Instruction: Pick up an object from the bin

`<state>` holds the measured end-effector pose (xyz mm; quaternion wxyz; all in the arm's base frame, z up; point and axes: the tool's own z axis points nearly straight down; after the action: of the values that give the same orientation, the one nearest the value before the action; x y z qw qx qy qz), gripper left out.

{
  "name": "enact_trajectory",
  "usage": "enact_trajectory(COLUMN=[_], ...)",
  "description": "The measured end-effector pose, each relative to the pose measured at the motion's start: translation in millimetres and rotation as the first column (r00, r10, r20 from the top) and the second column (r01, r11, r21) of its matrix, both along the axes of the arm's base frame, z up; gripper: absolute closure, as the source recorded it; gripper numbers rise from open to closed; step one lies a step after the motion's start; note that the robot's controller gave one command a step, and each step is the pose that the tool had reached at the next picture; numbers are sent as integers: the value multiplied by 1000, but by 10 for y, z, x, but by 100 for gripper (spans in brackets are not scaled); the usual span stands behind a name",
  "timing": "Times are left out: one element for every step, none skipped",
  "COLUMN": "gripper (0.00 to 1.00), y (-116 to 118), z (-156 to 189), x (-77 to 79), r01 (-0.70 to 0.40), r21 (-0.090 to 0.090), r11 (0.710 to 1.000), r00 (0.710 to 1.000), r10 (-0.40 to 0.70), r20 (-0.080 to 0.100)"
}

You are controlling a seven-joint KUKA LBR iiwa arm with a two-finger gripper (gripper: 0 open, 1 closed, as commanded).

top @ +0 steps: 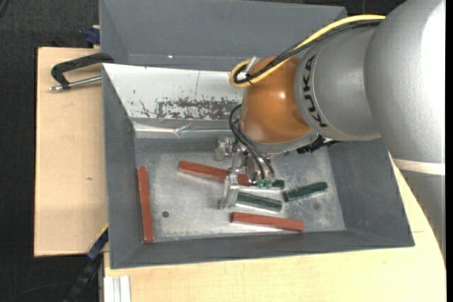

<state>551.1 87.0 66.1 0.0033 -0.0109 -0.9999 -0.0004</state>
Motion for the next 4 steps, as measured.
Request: enact_trajectory(gripper=[100,100,100,100], y=[-3,-261,-638,-523], z=[46,1723,1100,1026], x=[18,-123,438,462], r01=[1,-1,-141,86], r21=[1,1,-2,1], r11=[1000,1000,990,996], r00=[1000,1000,990,996], r10=[-1,1,141,-86], r20=[7,21,11,9])
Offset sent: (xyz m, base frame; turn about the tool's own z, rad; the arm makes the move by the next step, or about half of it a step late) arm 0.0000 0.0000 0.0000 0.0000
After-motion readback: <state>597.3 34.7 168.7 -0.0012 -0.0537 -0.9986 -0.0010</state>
